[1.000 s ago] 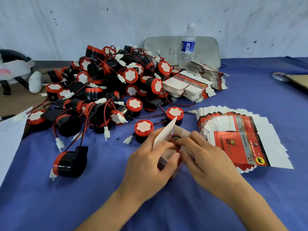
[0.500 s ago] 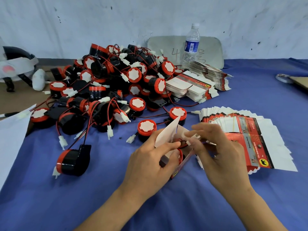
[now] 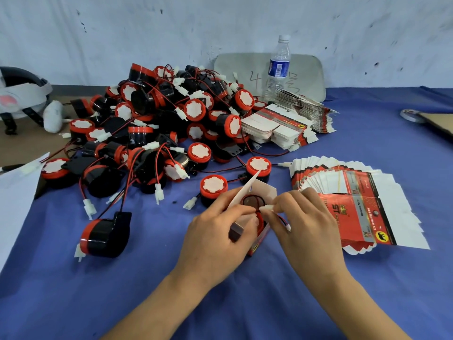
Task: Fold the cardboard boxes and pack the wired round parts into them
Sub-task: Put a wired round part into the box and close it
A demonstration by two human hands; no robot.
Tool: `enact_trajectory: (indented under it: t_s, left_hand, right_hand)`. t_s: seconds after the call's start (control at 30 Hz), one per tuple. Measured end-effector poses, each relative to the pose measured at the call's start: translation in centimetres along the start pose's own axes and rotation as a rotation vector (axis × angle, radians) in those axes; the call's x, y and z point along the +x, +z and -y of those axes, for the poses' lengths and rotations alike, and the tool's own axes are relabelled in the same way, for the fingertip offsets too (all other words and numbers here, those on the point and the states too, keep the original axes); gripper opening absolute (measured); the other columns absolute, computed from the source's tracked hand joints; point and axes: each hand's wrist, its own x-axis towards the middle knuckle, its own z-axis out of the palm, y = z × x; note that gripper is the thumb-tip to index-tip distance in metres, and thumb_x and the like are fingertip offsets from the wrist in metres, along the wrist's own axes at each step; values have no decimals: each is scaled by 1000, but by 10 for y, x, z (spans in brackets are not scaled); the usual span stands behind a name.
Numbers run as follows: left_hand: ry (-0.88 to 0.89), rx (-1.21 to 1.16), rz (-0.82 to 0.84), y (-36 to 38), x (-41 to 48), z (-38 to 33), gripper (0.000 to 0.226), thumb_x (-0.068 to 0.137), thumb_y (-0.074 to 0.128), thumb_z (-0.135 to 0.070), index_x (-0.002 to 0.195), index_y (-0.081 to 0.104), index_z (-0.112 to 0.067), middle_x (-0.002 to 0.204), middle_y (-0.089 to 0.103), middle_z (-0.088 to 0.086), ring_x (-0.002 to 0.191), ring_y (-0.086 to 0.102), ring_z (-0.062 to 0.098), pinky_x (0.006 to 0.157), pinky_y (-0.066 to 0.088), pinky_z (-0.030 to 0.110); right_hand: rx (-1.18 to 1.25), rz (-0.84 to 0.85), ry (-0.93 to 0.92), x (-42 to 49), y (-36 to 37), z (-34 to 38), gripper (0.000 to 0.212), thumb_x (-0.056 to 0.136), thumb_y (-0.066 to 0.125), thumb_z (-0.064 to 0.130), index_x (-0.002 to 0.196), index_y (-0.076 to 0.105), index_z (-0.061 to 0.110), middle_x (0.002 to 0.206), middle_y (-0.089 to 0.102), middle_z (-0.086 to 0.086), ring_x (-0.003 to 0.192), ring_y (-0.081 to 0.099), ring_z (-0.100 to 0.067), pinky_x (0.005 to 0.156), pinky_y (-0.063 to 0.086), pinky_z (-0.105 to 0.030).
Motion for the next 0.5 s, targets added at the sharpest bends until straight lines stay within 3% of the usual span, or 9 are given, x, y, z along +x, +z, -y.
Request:
enact_trajectory:
  t_s: [0.17, 0.27, 0.33, 0.4, 0.5]
  left_hand:
    - [-11, 31, 10, -2, 1, -2, 46, 85, 43, -54, 119, 65, -32, 127, 57, -19, 109, 51, 1, 79, 53, 21]
    - [-34, 7, 29, -2, 0, -2, 52, 84, 43, -56, 131, 55, -36, 133, 54, -20, 114, 50, -1, 86, 53, 27]
    - [-39, -11, 29, -2, 0, -1, 54, 83, 44, -54, 136, 48, -40, 136, 50, -25, 119, 45, -7, 90, 50, 24]
    - [-34, -23, 50, -1, 0, 0, 57, 83, 44, -53, 139, 41, -44, 136, 43, -34, 119, 39, -19, 92, 43, 12]
    - [-26, -44, 72, -1, 0, 0, 58, 83, 44, -52, 140, 29, -50, 129, 33, -48, 115, 31, -29, 89, 33, -3]
  right_hand:
    - [12, 17, 41, -1, 3, 7, 26, 74, 81, 2, 67, 56, 3, 63, 54, -9, 52, 48, -26, 42, 44, -34]
    - [89, 9, 119, 1, 1, 7, 25, 74, 80, -2, 69, 56, 1, 66, 53, -9, 46, 47, -25, 38, 43, -31]
    - [197, -12, 170, 3, -3, 4, 21, 75, 78, -5, 76, 58, 2, 72, 56, -6, 54, 49, -21, 47, 47, -31]
    - [282, -41, 179, 5, -8, 1, 21, 77, 75, -4, 89, 60, 5, 78, 59, -3, 64, 50, -15, 58, 45, -21]
    - [221, -35, 57, 7, -10, -3, 13, 82, 69, 0, 93, 65, 4, 84, 63, -2, 75, 50, -13, 68, 43, -20]
